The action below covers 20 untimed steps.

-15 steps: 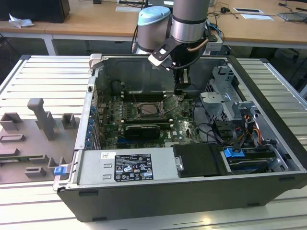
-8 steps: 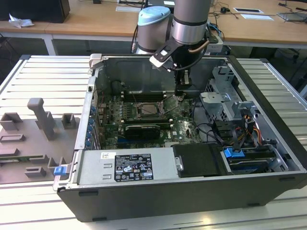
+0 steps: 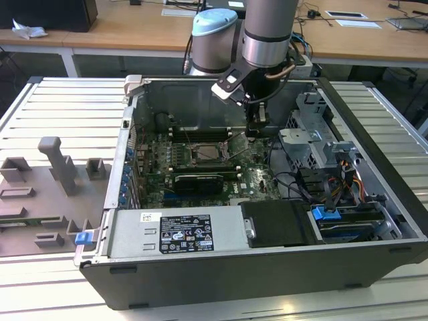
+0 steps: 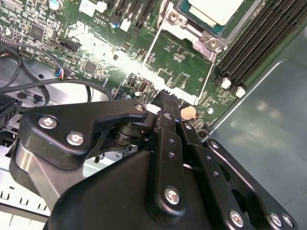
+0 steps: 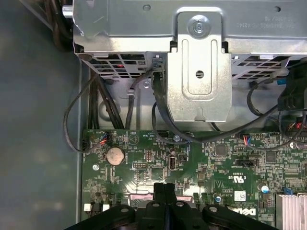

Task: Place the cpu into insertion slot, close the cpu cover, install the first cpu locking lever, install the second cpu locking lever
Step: 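Close the cpu cover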

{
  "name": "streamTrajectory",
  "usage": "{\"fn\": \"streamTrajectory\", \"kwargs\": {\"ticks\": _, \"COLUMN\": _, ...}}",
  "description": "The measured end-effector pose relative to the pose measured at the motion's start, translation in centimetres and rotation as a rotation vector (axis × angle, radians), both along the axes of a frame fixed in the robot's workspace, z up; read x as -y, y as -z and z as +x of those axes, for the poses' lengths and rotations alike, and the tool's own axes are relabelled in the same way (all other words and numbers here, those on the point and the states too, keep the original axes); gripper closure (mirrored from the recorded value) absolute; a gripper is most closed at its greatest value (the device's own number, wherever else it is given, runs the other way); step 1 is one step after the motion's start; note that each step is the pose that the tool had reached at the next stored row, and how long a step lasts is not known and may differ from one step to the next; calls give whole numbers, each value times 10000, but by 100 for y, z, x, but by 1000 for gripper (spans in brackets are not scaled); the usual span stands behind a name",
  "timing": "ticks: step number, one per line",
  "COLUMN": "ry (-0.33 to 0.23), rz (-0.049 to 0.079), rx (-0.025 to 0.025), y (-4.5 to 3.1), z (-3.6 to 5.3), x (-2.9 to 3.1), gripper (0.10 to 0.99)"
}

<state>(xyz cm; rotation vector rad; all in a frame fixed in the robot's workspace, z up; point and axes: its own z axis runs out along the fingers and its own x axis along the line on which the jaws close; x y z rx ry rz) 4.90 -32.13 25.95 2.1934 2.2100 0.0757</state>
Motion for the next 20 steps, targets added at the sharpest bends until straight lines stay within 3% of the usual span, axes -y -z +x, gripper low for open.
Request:
{"fn": "streamTrajectory", "kwargs": {"ticks": 9, "ry": -2, "rz": -1, "rx": 0, "y": 34, "z": 14, "x": 0, "gripper": 980}}
{"fn": "streamTrajectory", "kwargs": {"ticks": 14, "ry": -4, "rz": -5, "rx": -1, "y": 68, "z": 99, "x": 0, "gripper": 980}}
{"fn": "streamTrajectory", "kwargs": {"ticks": 20, "ry": -5, "rz": -5, "rx": -1, "y": 114, "z": 131, "x": 0, "gripper": 980}}
